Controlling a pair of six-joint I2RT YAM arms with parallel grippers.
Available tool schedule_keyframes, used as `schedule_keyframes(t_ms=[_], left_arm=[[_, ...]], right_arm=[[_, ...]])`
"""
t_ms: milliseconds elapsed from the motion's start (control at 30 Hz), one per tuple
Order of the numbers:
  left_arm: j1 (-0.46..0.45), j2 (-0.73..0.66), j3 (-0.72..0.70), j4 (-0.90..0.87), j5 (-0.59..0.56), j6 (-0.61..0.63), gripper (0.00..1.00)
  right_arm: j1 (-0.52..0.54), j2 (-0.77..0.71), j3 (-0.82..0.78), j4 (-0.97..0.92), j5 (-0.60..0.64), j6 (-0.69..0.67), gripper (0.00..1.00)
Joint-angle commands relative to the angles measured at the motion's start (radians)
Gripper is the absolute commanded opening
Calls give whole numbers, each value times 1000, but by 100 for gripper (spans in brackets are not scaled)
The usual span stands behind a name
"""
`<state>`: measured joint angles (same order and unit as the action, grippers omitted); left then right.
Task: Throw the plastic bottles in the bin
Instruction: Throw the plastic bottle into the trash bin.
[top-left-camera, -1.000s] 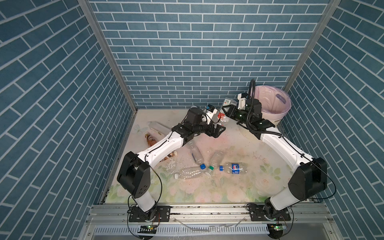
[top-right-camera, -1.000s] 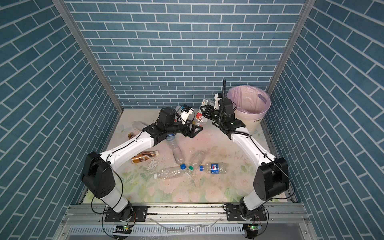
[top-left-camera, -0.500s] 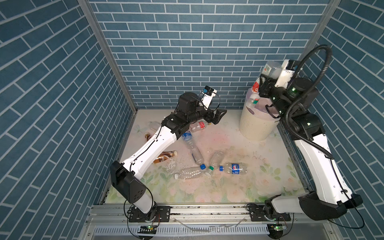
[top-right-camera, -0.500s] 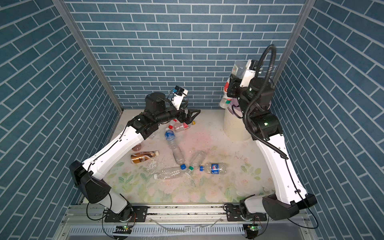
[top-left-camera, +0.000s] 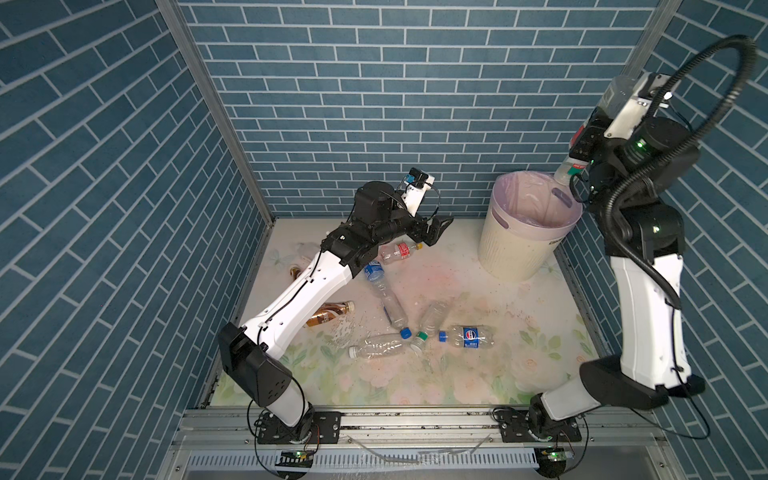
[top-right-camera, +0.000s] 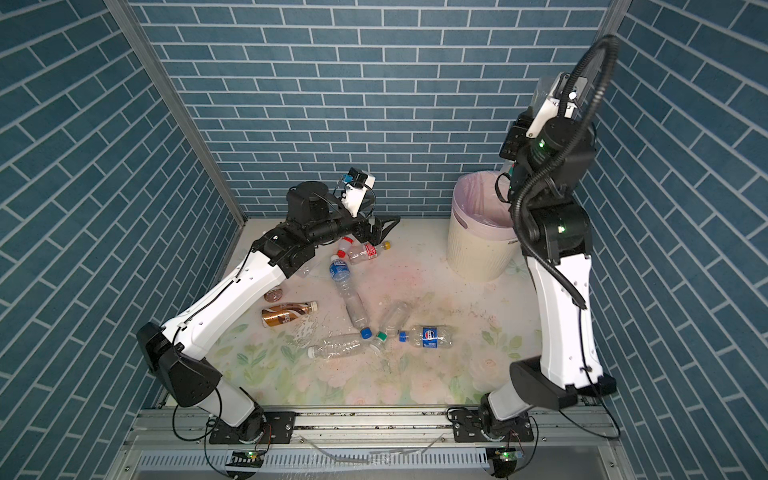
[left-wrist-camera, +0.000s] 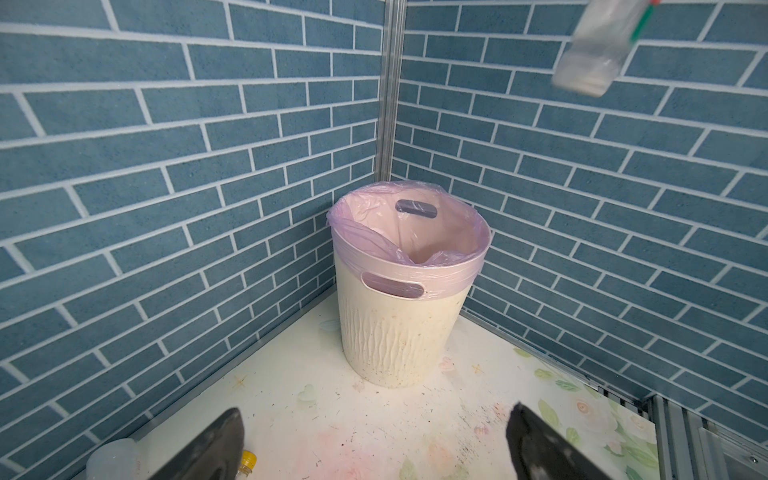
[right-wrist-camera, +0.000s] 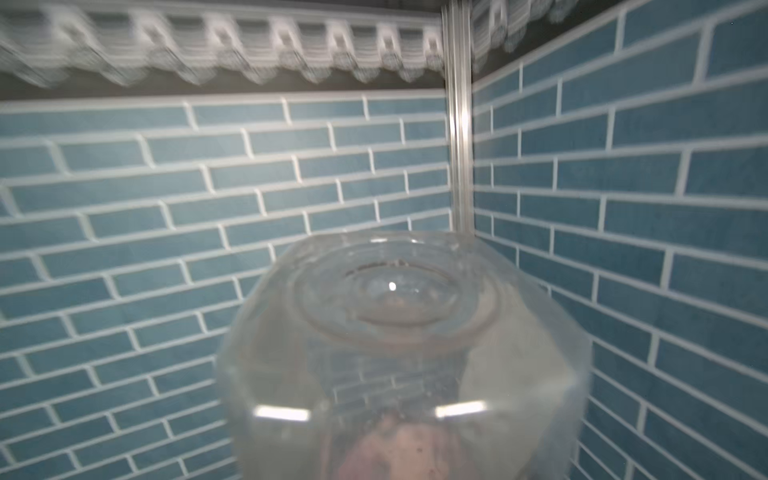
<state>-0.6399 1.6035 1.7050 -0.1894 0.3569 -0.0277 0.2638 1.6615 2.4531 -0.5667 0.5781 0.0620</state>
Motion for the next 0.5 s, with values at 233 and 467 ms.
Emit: schedule_keyframes(t_ms=[233,467], left_arm=[[-4,8,-40,-9,44,-37,99],[-3,19,-53,-20,34,-51,99]], right_arm=[[-85,218,202,-451,-36,139,94],[-82,117,88,-378,-127,139,99]])
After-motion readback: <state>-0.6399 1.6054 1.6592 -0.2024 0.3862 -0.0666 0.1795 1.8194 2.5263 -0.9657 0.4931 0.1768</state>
